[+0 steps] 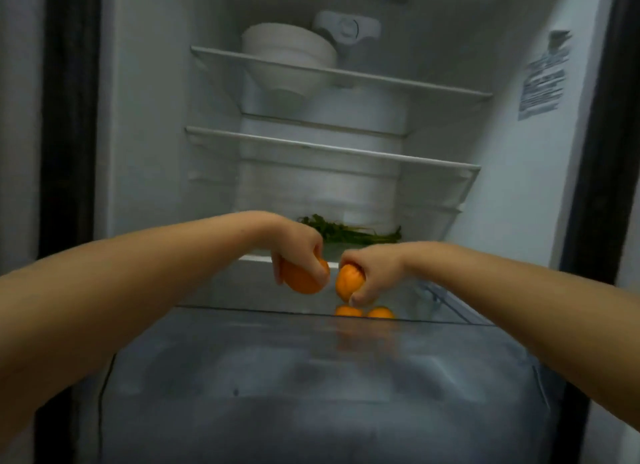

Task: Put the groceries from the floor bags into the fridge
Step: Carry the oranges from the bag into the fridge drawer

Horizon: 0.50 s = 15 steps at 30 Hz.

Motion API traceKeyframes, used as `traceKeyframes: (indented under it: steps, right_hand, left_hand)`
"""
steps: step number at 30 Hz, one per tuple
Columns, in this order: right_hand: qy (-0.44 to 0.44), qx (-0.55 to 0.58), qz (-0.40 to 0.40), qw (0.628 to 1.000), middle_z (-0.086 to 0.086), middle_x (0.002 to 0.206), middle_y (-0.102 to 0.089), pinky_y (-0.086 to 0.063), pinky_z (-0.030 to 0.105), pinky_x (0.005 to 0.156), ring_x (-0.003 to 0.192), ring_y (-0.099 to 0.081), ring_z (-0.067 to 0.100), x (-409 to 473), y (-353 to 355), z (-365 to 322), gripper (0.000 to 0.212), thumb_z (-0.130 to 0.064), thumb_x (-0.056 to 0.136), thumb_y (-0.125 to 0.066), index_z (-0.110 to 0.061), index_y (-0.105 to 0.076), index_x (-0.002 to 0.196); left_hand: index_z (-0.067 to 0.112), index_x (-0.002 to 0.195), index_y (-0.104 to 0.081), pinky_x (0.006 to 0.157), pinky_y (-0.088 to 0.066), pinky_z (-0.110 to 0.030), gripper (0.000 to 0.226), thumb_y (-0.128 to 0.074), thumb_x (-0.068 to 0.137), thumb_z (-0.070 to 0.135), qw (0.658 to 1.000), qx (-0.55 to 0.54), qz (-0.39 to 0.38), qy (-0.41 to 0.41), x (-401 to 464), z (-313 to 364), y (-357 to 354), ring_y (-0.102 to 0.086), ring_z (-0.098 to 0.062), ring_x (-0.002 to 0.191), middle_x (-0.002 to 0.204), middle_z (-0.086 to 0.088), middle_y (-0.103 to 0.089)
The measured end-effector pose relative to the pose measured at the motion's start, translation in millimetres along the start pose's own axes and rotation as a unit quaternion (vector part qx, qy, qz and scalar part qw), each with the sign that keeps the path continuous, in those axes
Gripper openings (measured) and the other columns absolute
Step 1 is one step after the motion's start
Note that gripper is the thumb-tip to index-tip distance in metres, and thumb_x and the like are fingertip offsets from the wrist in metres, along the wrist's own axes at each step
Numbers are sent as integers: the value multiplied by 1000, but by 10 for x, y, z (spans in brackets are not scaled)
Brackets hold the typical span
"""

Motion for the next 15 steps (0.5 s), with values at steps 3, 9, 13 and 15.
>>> traceKeyframes:
  steps: [3, 9, 13, 15]
  right_hand:
    - [34, -15, -70, 997, 2, 114, -51, -56, 40, 83, 100, -62, 26, 456, -261, -43, 60, -35, 77, -74, -23, -41, 125]
    - [110, -16, -117, 987, 4, 123, -55, -51, 41, 90, 105, -57, 22, 1133, -794, -217, 60, -32, 76, -73, -26, -43, 127]
    - [118, -29, -106, 987, 8, 120, -57, -47, 34, 87, 105, -57, 26, 1318, -1100, -201, 49, -32, 78, -71, -18, -48, 120]
    - [116, -14, -87, 989, 10, 117, -57, -48, 34, 86, 102, -57, 27, 1307, -1146, -159, 47, -32, 77, -70, -17, -49, 116]
  left_hand:
    - [8, 128, -48, 72, -57, -39, 56, -71, 82, 29, 997, 12, -77, 28, 366, -244, -255, -54, -29, 101, 116, -7, -44]
    - [11, 130, -44, 75, -55, -38, 52, -68, 85, 24, 981, 31, -183, 63, 733, -768, -861, -52, -24, 102, 115, -4, -46]
    - [12, 133, -39, 92, -47, -36, 65, -71, 81, 34, 988, 97, -111, 37, 902, -1020, -989, -50, -27, 116, 131, -9, -42]
    - [13, 134, -36, 94, -44, -34, 66, -71, 81, 35, 989, 95, -107, 29, 937, -1069, -1081, -48, -28, 118, 134, -10, -37]
Point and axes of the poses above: each hand's wrist, its own x-axis towards the middle knuckle, its own y-axis out of the back of the hand, z = x × y, the point moved 8 cm from there along x, towards the middle knuckle
